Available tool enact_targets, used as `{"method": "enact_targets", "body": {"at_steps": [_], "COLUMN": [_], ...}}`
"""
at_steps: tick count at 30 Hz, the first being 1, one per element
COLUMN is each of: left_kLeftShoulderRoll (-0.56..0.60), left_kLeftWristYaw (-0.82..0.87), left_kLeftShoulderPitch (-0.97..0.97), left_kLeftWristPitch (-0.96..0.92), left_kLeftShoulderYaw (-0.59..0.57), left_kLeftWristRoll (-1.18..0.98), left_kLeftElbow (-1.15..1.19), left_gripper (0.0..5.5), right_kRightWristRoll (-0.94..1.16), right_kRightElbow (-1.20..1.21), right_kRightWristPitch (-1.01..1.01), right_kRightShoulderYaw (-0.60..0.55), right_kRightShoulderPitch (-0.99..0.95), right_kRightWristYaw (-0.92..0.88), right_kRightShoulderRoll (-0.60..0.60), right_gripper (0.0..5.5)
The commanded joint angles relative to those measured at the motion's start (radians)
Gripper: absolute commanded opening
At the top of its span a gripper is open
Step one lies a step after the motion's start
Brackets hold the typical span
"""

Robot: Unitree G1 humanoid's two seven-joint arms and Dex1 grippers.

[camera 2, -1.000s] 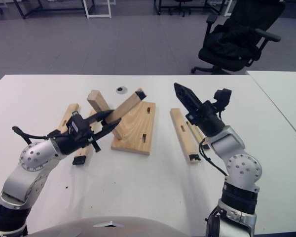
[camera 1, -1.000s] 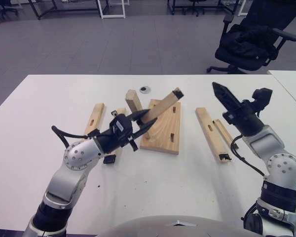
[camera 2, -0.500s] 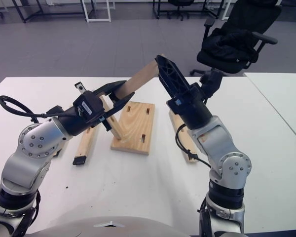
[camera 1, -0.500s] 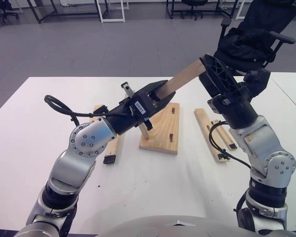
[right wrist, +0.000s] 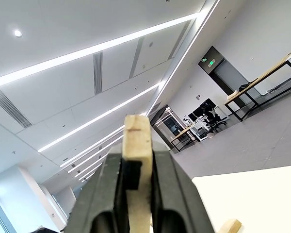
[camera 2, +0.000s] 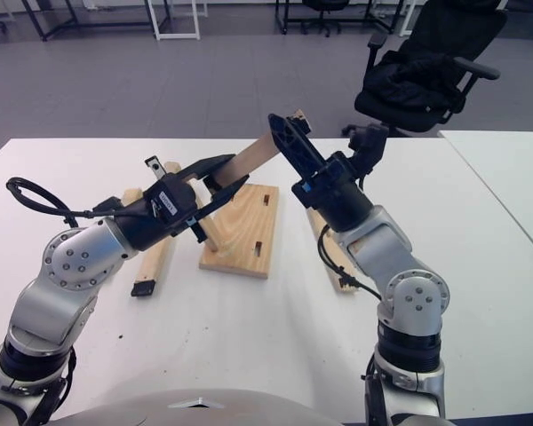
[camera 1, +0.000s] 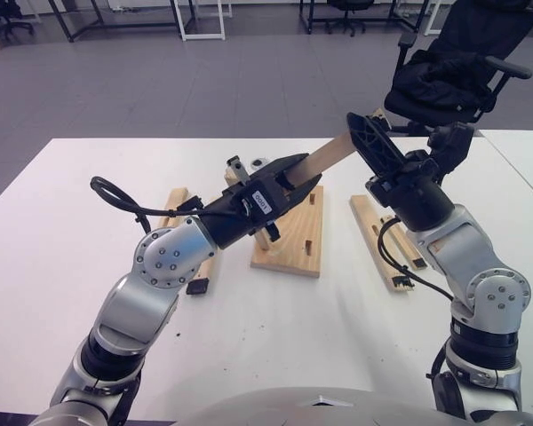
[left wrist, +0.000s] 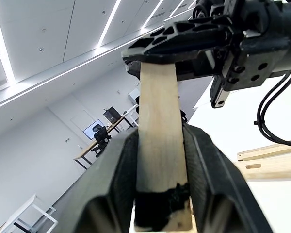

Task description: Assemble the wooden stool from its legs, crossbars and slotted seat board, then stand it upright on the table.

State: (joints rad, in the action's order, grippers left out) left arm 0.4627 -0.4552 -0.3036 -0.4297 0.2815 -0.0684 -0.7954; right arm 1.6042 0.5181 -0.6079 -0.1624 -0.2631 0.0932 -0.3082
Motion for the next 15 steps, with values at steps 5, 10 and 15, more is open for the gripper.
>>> {"method": "enact_targets", "body": {"at_steps": [5,10,15], "left_kLeftShoulderRoll": [-0.024,-0.094,-0.049], "left_kLeftWristYaw": [-0.022,-0.028,-0.073], "left_kLeftShoulderPitch": [0.046,0.034,0.045], "left_kLeftWristPitch": [-0.043,-0.144,-0.356], "left_kLeftShoulderYaw": [-0.005,-0.097,-0.148], "left_kLeftWristRoll": [-0.051,-0.272,-0.54], "left_kLeftElbow": [-0.009,-0.049,-0.062], "left_gripper": [2.32,3.2,4.08], "right_kRightWristRoll": [-0.034,-0.266,-0.458], "right_kRightElbow": [-0.053,-0.092,-0.107], "right_kRightWristPitch": [-0.021,-0.119,-0.145], "right_kRightShoulderYaw": [-0.02,0.028,0.149], "right_kRightShoulderPitch": [-0.046,-0.116,-0.36], "right_kRightWristYaw": [0.051,0.396,0.908], "right_kRightShoulderRoll": [-0.065,-0.337,-0.54], "right_gripper": [0.41,0.41,0.41]}}
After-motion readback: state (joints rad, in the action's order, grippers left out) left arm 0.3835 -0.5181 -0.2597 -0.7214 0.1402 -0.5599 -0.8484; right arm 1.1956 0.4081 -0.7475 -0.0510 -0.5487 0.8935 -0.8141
